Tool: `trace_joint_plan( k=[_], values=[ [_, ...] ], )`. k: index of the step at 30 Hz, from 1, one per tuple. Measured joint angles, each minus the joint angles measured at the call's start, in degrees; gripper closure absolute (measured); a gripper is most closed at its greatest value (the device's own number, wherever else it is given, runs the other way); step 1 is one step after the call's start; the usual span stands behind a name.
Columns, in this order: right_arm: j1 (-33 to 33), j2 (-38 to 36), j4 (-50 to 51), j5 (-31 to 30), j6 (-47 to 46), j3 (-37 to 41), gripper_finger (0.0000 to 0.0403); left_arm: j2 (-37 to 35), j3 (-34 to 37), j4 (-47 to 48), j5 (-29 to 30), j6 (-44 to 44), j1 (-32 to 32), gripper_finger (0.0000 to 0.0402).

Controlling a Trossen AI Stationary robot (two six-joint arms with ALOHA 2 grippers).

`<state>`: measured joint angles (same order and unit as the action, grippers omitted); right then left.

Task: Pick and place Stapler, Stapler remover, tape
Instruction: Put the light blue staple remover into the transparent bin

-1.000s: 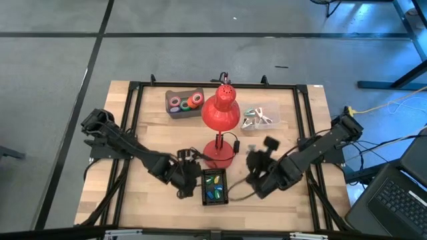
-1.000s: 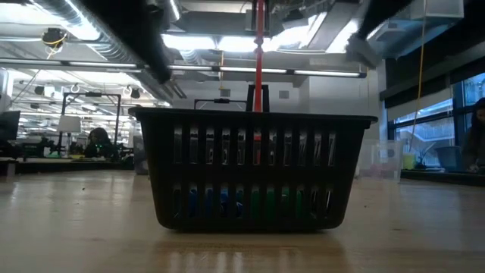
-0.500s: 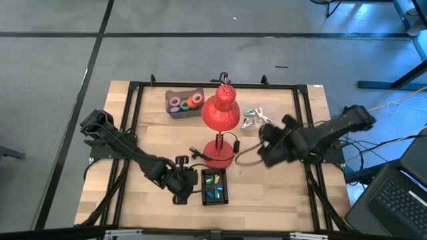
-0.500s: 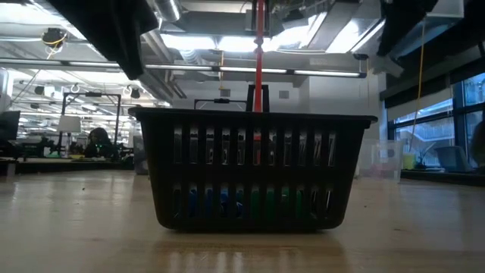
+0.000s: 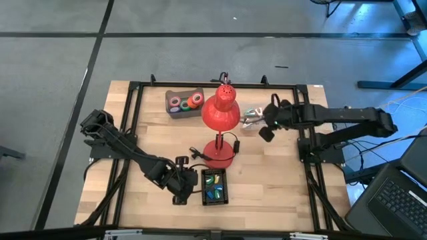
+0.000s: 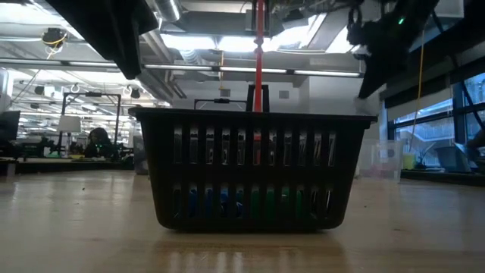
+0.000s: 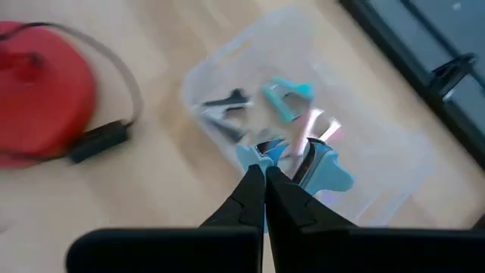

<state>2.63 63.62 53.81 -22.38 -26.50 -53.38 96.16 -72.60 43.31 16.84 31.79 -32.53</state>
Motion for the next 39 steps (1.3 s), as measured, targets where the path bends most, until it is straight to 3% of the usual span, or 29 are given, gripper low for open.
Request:
trace_joint_plan(
  k=[6,11,19,34,39],
  values=[
    [9.8,1.5,-7.3,1.7,9.5,2.7,0.0403,0.0,0.0,-0.1,0.0,0.0,0.0,0.0261],
    [17.7,2.1,-14.2,9.2,15.3,4.2,0.0403,0.0,0.0,-0.3,0.0,0.0,0.0,0.0261],
    [27.5,6.1,-17.7,15.5,19.2,5.3,0.0403,0.0,0.0,-1.5,-0.2,0.0,0.0,0.0262],
    [32.2,17.5,-19.7,19.7,20.9,5.4,0.0402,0.0,0.0,-2.4,-0.1,0.0,0.0,0.0261],
    [32.1,17.3,-19.4,20.7,19.2,5.4,0.0367,0.0,0.0,-2.4,-0.1,0.0,0.0,0.0260]
  ],
)
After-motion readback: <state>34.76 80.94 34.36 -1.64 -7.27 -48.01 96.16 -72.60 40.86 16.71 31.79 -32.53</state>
